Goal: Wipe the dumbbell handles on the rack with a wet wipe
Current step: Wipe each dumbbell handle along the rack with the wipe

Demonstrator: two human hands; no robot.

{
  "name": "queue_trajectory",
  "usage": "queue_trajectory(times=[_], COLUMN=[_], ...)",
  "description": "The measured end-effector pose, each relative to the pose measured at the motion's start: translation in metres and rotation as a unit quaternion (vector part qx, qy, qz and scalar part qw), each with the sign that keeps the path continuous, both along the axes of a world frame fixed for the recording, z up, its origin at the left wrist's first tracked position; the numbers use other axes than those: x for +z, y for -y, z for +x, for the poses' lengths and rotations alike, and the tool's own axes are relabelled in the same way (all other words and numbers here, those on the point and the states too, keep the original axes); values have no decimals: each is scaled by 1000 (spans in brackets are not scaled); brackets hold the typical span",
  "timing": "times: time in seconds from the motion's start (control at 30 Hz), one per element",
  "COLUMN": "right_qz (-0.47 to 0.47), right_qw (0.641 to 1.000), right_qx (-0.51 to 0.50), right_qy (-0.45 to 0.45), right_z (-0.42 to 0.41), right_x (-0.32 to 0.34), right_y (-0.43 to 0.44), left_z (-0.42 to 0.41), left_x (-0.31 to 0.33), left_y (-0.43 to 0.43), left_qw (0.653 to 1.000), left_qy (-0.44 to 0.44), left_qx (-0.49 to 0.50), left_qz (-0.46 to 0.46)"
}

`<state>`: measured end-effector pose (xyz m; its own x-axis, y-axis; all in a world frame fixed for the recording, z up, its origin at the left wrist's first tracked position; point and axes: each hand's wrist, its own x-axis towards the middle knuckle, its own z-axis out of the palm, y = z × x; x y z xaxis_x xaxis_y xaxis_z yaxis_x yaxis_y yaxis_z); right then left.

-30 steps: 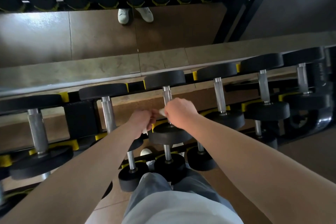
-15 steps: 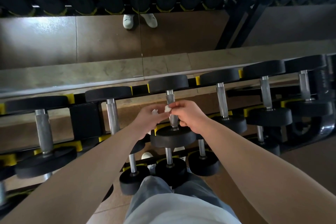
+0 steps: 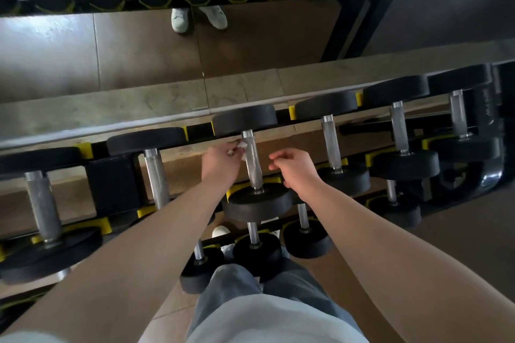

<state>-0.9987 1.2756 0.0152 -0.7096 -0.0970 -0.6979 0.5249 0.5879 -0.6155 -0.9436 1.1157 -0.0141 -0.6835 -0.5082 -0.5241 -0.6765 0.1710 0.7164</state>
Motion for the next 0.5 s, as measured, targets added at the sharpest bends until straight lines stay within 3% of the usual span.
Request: queue_trajectory(times=[0.1,0.23,0.27,0.33,0.43,0.5], right_qz=[25,36,34,29,29,31], right_qw=[999,996,996,995,996,997], right_qx=[44,85,88,93,81,72], right_qy=[-11,-14,-9,1,12,13], right_z=[2,3,2,-1,-3,-4], right_x=[-6,-6,-6,-6,-8,-10], right_y=[-3,-1,0,0,-2,-3], left_z=[16,29,26,12,-23,-31], left_x=[1,-3,-3,-4,-2,-4], left_y=[-12,-13,-10,-4,7,11], left_qw=[992,945,949,977,988,986], left_qy=[47,179,187,162,65,46], left_qx=[-106,-270,-254,-126,70,91], left_qz=[-45,-41,-20,57,122,134])
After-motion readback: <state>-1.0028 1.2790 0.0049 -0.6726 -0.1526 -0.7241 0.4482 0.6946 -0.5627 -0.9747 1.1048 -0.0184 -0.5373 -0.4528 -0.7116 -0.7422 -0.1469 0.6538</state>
